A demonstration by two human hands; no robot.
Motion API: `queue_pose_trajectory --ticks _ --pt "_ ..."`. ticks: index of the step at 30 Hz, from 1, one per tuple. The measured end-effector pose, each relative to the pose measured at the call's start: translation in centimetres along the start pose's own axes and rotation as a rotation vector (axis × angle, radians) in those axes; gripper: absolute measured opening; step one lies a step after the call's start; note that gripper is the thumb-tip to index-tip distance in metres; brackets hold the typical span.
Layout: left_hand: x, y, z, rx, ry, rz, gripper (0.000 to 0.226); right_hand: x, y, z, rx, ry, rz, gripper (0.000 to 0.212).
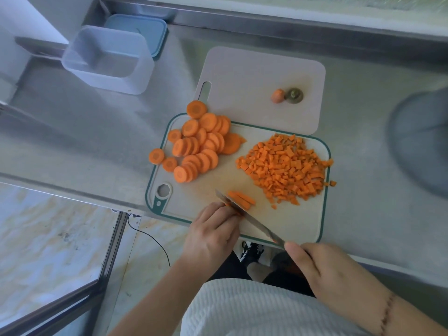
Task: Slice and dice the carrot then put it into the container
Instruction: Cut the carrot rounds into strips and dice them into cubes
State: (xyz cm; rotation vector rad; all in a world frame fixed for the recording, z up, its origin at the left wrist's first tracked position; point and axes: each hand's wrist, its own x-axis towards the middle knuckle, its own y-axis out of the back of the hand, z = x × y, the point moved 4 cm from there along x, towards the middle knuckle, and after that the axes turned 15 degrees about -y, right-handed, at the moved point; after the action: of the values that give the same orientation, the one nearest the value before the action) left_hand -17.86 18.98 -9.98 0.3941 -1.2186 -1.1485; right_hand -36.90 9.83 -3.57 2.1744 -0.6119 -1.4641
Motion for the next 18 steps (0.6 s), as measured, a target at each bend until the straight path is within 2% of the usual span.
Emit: queue_pose_trajectory --ticks 5,9,12,18 --pt "-0.2 0.1 0.2 0.004 0.029 0.035 0.002 -0.2 -0.7 -0.2 -0.046 -0.020 -0.036 0.065" --pt "-0.1 0.2 0.2 -0.026 0.032 0.031 0.003 1.6 -1.4 -2.3 -0.097 0.015 0.025 0.073" --pt "0.0 0.4 0.1 -0.045 0.027 0.012 0.004 2.1 -1.3 -2.7 -0.046 0.041 0.027 0.073" --pt "-0.6 1.0 -0.7 -0.042 -0.003 0.025 0.010 -0.3 -0.5 -1.1 0.024 0.032 -0.007 0.064"
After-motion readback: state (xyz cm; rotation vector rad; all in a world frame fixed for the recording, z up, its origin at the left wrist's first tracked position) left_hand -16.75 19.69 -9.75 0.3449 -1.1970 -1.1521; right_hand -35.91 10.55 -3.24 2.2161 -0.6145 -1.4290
